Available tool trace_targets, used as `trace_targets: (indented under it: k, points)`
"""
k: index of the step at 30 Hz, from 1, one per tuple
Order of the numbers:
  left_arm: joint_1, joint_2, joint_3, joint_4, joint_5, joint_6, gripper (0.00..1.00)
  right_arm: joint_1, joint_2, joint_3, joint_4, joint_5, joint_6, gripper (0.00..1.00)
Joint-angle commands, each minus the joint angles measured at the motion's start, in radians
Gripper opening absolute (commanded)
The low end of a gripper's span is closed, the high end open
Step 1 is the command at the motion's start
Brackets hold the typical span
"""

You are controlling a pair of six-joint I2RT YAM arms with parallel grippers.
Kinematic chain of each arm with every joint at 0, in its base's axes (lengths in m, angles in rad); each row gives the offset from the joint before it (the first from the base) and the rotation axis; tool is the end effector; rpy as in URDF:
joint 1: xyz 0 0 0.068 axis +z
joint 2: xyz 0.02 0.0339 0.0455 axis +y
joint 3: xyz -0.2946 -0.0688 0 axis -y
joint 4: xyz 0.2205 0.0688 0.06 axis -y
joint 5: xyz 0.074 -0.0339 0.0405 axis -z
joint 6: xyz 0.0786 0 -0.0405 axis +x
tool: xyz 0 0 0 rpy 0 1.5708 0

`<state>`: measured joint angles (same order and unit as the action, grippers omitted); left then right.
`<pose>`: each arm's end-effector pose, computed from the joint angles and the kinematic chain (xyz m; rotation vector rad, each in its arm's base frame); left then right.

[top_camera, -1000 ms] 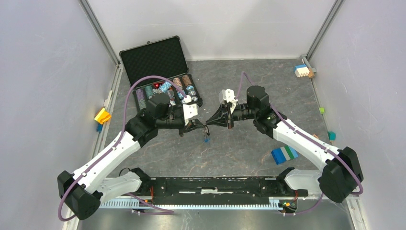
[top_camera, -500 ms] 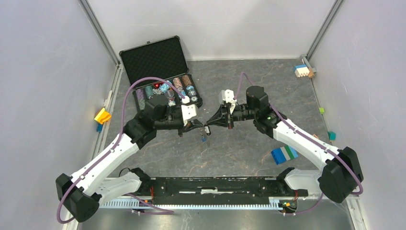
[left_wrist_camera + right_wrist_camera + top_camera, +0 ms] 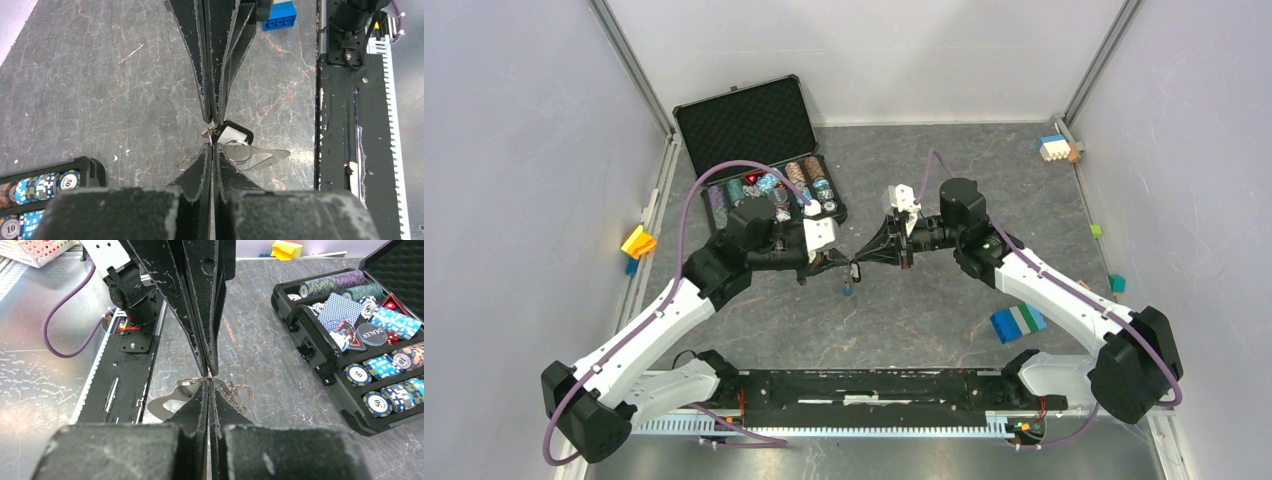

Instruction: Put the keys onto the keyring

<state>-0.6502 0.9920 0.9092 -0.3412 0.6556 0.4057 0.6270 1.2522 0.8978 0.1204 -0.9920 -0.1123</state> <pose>0.1364 -0.1639 0.3456 1.3475 1.4636 -0.8089 0.1793 0.2112 0.3459 -1.3072 1.3388 1.2462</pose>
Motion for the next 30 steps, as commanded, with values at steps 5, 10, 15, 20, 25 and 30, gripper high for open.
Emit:
trace_targets:
  k: [5,10,15,20,25,30]
  points:
    - [-0.006,0.003,-0.004,0.051,0.009,0.028,0.02,-0.003,0.001,0.046,0.03,-0.03,0.013,0.0]
    - [-0.005,-0.009,-0.007,0.05,0.003,0.034,0.02,-0.003,0.006,0.054,-0.019,-0.01,-0.037,0.0]
    - [-0.006,-0.017,-0.01,0.05,0.01,0.041,0.02,-0.003,0.016,0.063,-0.033,0.009,-0.041,0.0]
    - [-0.006,-0.008,-0.012,0.05,0.008,0.053,0.02,0.002,0.018,0.074,-0.05,0.013,-0.053,0.0]
    - [-0.006,-0.003,-0.007,0.048,0.007,0.06,0.02,0.03,0.022,0.105,-0.117,0.063,-0.13,0.0]
    - [-0.009,0.002,-0.009,0.041,0.012,0.069,0.02,0.039,0.04,0.115,-0.153,0.081,-0.133,0.0]
